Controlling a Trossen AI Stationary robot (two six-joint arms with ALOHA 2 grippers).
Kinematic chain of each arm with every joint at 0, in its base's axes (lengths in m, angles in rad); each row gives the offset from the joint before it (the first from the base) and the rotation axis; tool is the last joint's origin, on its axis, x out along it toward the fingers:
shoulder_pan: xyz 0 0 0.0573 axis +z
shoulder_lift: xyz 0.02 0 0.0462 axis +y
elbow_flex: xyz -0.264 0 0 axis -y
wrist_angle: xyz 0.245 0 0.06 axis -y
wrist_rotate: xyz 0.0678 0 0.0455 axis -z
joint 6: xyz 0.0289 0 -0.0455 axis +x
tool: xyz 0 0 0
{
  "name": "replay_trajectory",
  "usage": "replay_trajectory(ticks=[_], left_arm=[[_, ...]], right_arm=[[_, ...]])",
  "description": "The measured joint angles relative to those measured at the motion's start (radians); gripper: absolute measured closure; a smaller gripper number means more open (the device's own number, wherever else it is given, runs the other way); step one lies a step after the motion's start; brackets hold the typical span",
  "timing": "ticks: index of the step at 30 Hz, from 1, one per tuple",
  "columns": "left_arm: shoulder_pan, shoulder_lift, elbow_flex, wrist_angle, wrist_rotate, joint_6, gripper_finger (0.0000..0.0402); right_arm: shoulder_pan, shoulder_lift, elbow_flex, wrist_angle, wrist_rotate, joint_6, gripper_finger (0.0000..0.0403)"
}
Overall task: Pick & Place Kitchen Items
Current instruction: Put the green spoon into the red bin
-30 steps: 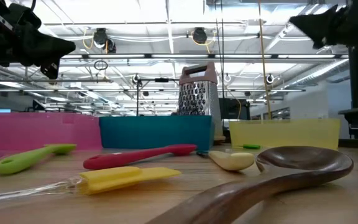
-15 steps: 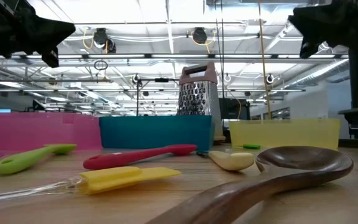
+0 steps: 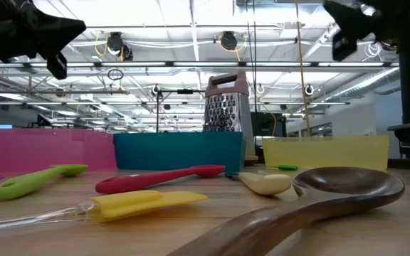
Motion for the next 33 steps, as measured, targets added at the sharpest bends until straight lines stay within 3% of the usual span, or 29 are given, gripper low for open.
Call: replay_trajectory(ticks=[3, 7, 17, 22, 28, 33], left_arm=[[-0.005, 0.029, 0.0, 0.025, 0.002, -0.087, 0.0376], [-0.024, 0.111, 0.016, 0.116, 0.062, -0.083, 0.0376], [-0.097, 0.496, 0.239, 0.118, 0.03, -0.017, 0.0376], [-0.178, 0.718, 0.391, 0.056, -0.071, 0.049, 0.0376], [-0.297, 0.934, 0.592, -0.18, -0.285, 0.063, 0.0376], [-0.36, 1.056, 0.733, -0.365, -0.366, -0.076, 0.0376]], right_arm=[[0.04, 0.15, 0.107, -0.031, 0.044, -0.046, 0.0272], [0.041, 0.299, 0.208, -0.036, 0.078, -0.069, 0.0272], [0.002, 0.538, 0.255, -0.05, 0.126, 0.037, 0.0273], [-0.003, 0.59, 0.256, 0.006, 0.127, 0.027, 0.0273], [-0.003, 0.603, 0.256, 0.038, 0.127, -0.07, 0.0273], [-0.003, 0.603, 0.258, 0.063, 0.125, -0.165, 0.0273]])
